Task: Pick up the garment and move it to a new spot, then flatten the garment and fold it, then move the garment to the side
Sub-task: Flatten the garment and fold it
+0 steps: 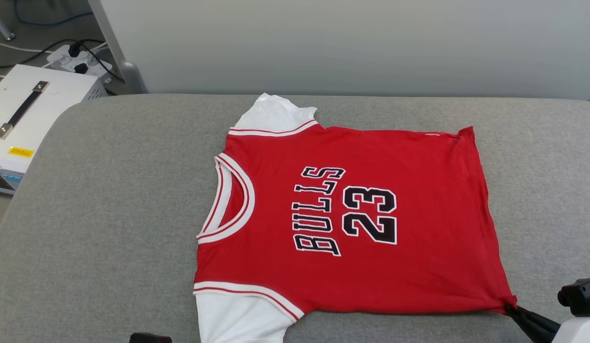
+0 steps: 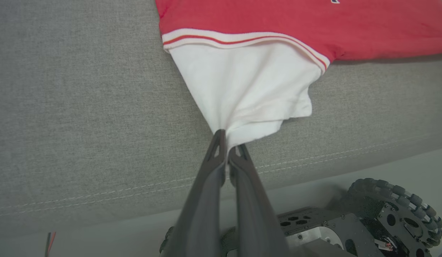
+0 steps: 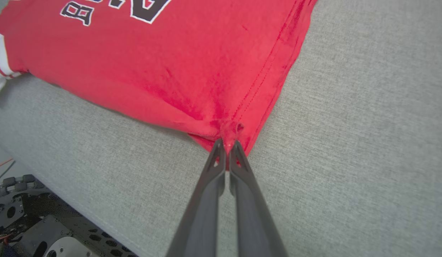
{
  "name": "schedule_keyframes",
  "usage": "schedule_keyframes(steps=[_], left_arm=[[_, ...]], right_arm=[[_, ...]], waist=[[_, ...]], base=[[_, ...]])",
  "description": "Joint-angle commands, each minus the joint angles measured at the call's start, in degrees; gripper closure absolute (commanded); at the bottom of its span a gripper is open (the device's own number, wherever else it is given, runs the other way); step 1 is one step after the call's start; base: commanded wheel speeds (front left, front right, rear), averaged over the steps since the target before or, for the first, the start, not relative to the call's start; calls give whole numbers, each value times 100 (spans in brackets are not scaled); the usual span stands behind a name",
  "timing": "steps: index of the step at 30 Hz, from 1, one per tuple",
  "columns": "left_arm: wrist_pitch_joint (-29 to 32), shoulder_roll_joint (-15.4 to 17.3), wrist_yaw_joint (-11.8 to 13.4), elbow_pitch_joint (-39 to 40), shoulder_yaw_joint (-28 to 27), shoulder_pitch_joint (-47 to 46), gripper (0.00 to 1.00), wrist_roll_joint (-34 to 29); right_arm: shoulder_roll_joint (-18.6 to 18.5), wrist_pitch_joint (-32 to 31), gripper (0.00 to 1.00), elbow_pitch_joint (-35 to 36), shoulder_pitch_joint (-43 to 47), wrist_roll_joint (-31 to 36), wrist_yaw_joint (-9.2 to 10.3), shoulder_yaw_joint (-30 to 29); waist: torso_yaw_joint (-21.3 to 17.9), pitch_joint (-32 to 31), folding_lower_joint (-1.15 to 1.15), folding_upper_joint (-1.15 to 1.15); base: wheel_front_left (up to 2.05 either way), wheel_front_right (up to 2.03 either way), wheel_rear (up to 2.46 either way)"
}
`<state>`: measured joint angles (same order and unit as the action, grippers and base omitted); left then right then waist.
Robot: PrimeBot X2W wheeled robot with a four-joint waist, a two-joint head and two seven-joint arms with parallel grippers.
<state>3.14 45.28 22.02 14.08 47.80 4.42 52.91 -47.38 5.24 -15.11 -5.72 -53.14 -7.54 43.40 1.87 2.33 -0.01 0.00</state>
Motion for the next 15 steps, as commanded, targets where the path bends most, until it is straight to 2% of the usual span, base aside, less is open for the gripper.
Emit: schedule_keyframes(steps=[1, 8, 15], left_arm=[[-45, 50, 20, 23, -3, 38, 100, -62], [-455, -147, -213, -290, -156, -685, 100, -521], [-510, -347, -658, -852, -275, -1764, 100, -830]], right_arm=[[-2, -70, 100, 76, 112, 22, 5, -120], [209, -327, 100, 420, 231, 137, 5, -850], [405, -630, 100, 685, 37, 260, 5, -1474]], waist=[[14, 67, 1, 0], [24, 346, 1, 0], [-64, 723, 1, 0]], base=[[0, 0, 0], [0, 0, 0], [0, 0, 0]])
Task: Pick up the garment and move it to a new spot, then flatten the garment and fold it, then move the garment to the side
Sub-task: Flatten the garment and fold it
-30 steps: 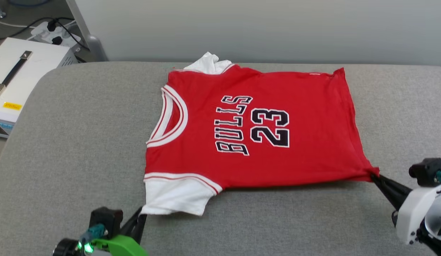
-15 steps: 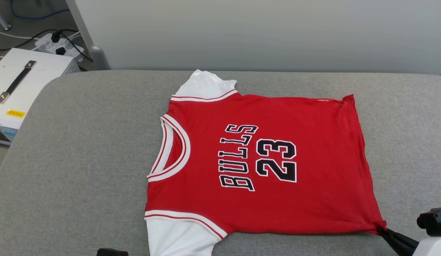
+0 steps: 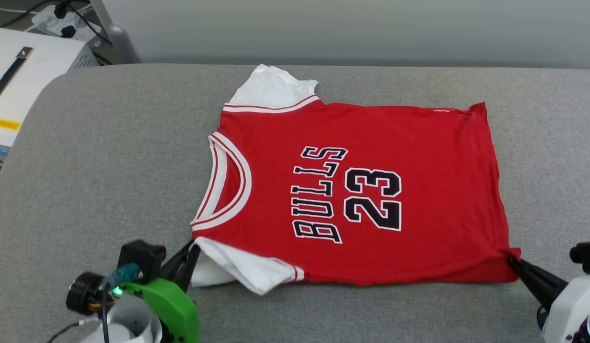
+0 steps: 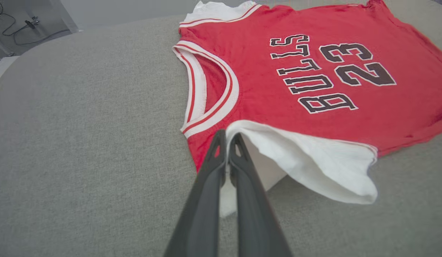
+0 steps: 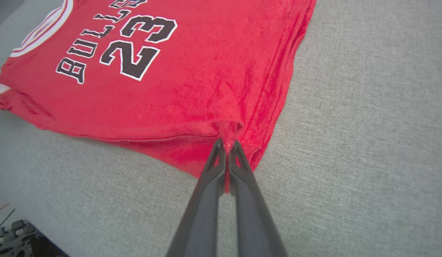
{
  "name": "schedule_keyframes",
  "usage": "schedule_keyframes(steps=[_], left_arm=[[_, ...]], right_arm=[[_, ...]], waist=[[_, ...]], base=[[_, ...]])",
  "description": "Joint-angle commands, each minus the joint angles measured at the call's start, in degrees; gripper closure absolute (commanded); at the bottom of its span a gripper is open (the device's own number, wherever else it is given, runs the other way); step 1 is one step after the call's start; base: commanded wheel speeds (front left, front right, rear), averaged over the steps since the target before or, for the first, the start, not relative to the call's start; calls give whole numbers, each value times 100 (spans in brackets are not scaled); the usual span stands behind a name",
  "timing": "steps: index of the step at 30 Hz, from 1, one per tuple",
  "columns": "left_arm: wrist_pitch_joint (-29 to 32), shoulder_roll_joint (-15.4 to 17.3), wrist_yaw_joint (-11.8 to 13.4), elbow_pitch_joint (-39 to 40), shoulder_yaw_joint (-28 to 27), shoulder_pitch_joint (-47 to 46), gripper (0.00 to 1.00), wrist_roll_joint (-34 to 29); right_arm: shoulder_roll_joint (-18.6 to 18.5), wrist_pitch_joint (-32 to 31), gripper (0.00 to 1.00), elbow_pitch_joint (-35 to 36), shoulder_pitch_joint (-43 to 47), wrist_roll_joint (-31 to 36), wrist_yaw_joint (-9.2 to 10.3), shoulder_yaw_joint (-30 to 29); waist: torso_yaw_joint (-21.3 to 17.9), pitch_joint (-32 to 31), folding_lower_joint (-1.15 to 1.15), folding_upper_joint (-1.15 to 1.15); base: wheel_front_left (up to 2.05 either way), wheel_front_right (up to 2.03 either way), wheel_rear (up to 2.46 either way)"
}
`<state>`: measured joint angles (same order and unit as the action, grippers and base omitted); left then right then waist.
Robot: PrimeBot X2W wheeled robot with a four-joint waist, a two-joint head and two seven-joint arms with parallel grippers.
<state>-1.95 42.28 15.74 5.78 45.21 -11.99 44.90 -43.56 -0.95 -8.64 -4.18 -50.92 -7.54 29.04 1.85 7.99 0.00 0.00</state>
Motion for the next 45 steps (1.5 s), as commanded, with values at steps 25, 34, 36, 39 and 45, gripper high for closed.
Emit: schedule_keyframes(steps=[25, 34, 36, 39, 45], left_arm=[[-402, -1103, -1560, -3331, -122, -3201, 100, -413], [-634, -1479, -1876, -4537, -20, -3420, 100, -362], [-651, -1559, -1948, -4810, 46, -3410, 100, -364], [-792, -1701, -2027, -5149, 74, -3390, 100, -321], [-1082, -1817, -2098, -5555, 34, -3429, 0, -292]], right_arm=[[418, -541, 100, -384, -2001, 344, 5, -258], [604, -351, 100, -1025, -2389, 366, 5, 74], [638, -313, 100, -1143, -2432, 369, 5, 180], [692, -222, 100, -1277, -2471, 313, 5, 300], [674, 40, 0, -1392, -2421, 165, 5, 368]], waist=[[-350, 1562, 0, 0], [-350, 1712, 0, 0], [-357, 1715, 0, 0], [-356, 1659, 0, 0], [-270, 1332, 0, 0]], base=[[0, 0, 0], [0, 0, 0], [0, 0, 0], [0, 0, 0], [0, 0, 0]])
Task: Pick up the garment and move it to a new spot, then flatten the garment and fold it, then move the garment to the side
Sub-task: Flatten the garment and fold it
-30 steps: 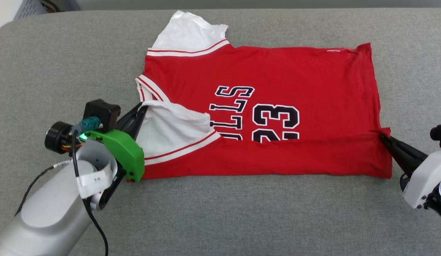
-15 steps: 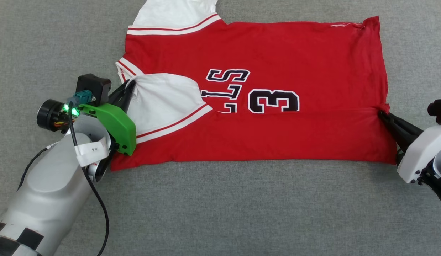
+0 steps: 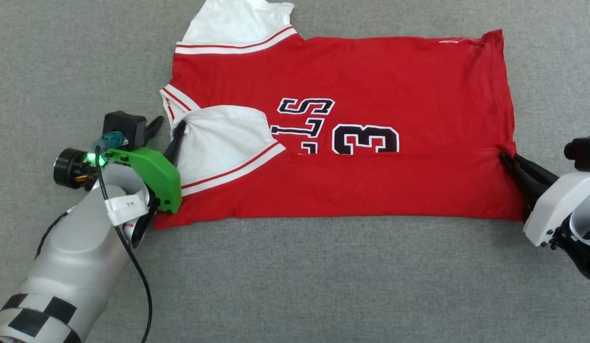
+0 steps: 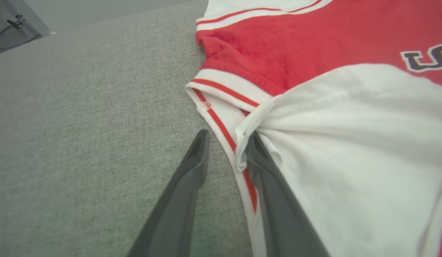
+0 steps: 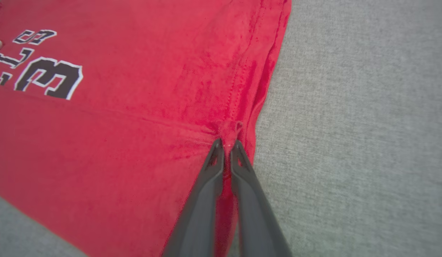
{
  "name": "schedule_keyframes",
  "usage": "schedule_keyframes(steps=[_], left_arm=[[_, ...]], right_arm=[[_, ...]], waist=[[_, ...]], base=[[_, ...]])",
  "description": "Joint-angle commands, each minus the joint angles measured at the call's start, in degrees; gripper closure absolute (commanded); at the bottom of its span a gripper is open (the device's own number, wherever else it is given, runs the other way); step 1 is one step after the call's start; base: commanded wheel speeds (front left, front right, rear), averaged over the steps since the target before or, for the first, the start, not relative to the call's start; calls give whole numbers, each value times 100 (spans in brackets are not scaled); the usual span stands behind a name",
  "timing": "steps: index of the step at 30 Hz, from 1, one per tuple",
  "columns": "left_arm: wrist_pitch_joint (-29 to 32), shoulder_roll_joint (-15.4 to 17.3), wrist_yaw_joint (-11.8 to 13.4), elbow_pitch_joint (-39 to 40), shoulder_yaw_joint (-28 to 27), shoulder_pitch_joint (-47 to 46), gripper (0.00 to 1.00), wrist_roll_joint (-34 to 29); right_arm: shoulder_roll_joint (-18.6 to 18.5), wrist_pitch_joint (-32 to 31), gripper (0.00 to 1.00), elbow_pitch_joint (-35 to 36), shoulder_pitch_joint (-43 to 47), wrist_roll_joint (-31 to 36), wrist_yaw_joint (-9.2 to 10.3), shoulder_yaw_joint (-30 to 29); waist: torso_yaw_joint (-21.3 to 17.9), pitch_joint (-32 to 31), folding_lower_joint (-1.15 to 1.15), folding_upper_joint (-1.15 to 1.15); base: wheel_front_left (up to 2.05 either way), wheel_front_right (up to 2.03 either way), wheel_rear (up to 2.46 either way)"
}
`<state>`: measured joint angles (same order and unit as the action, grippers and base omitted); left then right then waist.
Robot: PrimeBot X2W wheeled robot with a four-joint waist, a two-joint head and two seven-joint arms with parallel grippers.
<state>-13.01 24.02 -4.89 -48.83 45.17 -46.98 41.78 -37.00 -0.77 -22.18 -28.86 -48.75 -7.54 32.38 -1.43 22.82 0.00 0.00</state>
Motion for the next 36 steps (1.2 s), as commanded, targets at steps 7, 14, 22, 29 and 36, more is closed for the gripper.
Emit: schedule_keyframes(steps=[7, 14, 22, 29, 36], left_arm=[[-82, 214, -115, -8, -75, -103, 0, 48], [1353, 466, -233, 404, 147, -292, 0, 440], [3776, 852, -257, 1339, 702, -360, 0, 1493], [4890, 1000, -258, 1712, 986, -337, 0, 2087], [5220, 984, -259, 1800, 1297, -248, 0, 2217]], right_arm=[[-103, 256, 0, 108, 322, -104, 5, 31], [-181, 120, 0, 202, 612, -98, 5, 73], [-197, -144, 0, 318, 716, -152, 5, 81], [-173, -315, 0, 391, 700, -150, 5, 48], [-106, -451, 0, 413, 642, -117, 5, 44]], waist=[[198, -647, 0, 0], [348, -1033, 0, 0], [410, -1132, 0, 0], [343, -1050, 0, 0], [220, -907, 0, 0]], base=[[0, 0, 0], [0, 0, 0], [0, 0, 0], [0, 0, 0], [0, 0, 0]])
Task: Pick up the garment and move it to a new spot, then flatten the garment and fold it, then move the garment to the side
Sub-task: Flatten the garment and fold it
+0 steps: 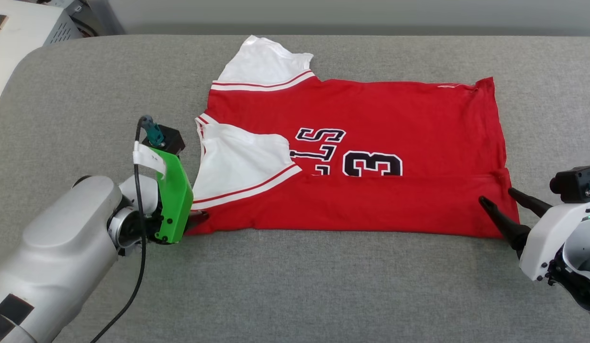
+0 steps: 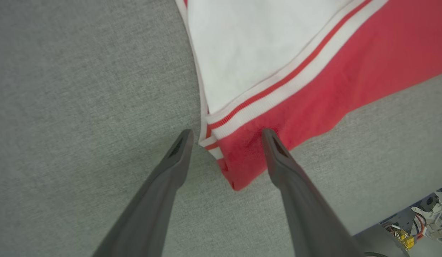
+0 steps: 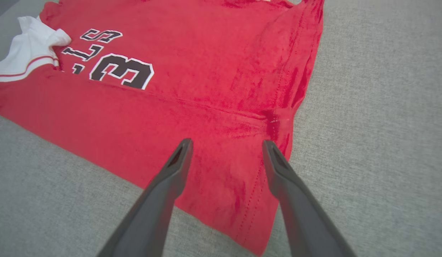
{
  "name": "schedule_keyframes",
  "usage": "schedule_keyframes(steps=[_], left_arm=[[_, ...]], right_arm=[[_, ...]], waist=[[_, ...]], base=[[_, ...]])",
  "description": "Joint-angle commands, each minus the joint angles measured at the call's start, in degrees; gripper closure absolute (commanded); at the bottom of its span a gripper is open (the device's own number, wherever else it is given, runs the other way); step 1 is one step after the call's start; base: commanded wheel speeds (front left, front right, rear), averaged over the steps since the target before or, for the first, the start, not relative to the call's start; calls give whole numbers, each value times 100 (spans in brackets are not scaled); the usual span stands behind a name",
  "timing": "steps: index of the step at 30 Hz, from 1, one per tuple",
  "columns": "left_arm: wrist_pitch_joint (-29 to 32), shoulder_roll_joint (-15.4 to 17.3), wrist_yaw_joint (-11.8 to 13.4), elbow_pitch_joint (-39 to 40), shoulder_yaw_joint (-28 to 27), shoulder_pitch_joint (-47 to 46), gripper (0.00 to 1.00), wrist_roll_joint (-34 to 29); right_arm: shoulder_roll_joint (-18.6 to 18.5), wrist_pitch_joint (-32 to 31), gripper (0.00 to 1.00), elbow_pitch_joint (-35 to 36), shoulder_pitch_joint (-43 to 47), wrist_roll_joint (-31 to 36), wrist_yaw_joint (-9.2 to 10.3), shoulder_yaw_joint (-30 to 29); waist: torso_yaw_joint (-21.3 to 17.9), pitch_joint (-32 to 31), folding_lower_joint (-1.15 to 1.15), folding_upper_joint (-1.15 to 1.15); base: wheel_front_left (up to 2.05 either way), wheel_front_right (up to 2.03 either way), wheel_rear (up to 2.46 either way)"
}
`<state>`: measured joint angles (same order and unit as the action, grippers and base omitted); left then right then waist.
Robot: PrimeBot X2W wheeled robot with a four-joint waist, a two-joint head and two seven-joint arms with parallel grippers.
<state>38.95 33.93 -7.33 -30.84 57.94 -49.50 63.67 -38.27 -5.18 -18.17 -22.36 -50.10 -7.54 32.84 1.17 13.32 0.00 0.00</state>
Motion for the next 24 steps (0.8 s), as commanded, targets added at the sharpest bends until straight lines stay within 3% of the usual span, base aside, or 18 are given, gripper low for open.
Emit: schedule_keyframes(steps=[1, 9, 10, 11, 12, 19, 24], left_arm=[[44, -14, -15, -9, 88, 27, 0, 0], [48, -132, -15, -478, 416, 310, 0, -99], [17, -154, -15, -505, 431, 334, 54, -92], [-36, -175, -15, -526, 448, 356, 89, -88], [-86, -189, -15, -537, 454, 368, 100, -79], [-611, -120, -15, -358, 482, 367, 100, -60], [-947, 14, -15, -78, 459, 339, 100, -45]], right_arm=[[37, -29, 0, 13, -21, 26, 5, 3], [141, -93, 0, -13, -131, 90, 5, 60], [135, -100, 0, -16, -144, 107, 5, 69], [115, -107, 0, -19, -171, 149, 5, 82], [97, -112, 0, -20, -198, 190, 5, 92], [-178, -295, 0, 122, -522, 571, 5, 86], [-544, -1351, 0, 282, -730, 535, 5, 225]], waist=[[-62, 75, 0, 0], [-176, 218, 0, 0], [-178, 221, 0, 0], [-180, 220, 0, 0], [-179, 213, 0, 0], [-121, 28, 0, 0], [-69, -54, 0, 0]], base=[[0, 0, 0], [0, 0, 0], [0, 0, 0], [0, 0, 0], [0, 0, 0], [0, 0, 0], [0, 0, 0]])
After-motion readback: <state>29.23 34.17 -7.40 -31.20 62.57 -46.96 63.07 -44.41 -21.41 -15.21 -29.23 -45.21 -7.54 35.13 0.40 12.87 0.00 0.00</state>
